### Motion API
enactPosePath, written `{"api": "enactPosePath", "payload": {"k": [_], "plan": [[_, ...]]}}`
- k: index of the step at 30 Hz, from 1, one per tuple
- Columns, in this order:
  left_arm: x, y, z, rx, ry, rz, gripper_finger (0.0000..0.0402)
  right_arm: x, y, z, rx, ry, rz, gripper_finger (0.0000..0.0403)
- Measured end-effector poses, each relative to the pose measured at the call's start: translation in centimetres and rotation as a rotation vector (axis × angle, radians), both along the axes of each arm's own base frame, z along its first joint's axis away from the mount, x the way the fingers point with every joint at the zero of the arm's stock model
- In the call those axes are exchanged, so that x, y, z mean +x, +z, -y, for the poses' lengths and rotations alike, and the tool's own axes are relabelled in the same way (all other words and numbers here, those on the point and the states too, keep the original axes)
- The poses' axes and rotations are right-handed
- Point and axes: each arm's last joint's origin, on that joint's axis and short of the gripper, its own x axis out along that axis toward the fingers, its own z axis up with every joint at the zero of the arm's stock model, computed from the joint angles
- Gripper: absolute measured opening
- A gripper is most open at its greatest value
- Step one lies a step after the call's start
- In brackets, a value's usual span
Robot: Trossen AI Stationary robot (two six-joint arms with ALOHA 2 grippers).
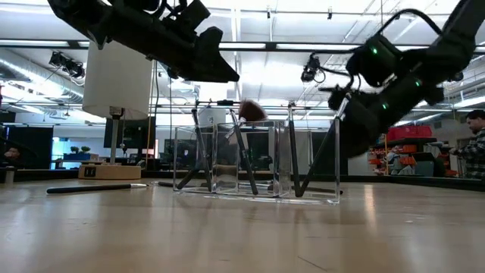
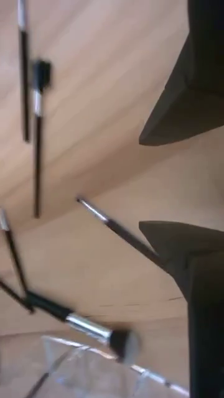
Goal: Put items in baskets/containers
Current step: Put the black eyeshadow brush into the transparent organizer
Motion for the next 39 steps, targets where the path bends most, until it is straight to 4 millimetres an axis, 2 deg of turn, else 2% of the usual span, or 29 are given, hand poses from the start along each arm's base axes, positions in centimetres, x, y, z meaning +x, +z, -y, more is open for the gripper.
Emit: {"api": "enactPosePath", "payload": {"k": [7, 11, 18, 23, 30, 39], "plan": [[0.0, 0.0, -0.8, -0.025, 0.022, 0.017, 0.0186, 2.4, -2.4, -2.3, -0.025, 0.062, 0.118, 0.0221], [0.1, 0.0, -0.7, -0.039, 0.022, 0.026, 0.0186, 3.1, -3.6, -2.4, -0.048, 0.036, 0.16, 0.0209], [0.1, 0.0, -0.7, -0.039, 0.022, 0.027, 0.0186, 4.5, -5.8, -2.3, -0.067, 0.013, 0.113, 0.0184], [0.1, 0.0, -0.7, -0.044, 0.023, 0.032, 0.0186, 4.4, -6.9, -2.2, -0.122, 0.014, 0.057, 0.0138], [0.1, 0.0, -0.7, -0.045, 0.023, 0.032, 0.0186, 3.3, -7.4, -1.6, -0.139, -0.005, 0.027, 0.002], [0.0, -0.2, -0.6, -0.048, 0.004, 0.011, 0.0186, 2.9, -6.9, -1.3, -0.144, 0.007, 0.03, 0.0009]]}}
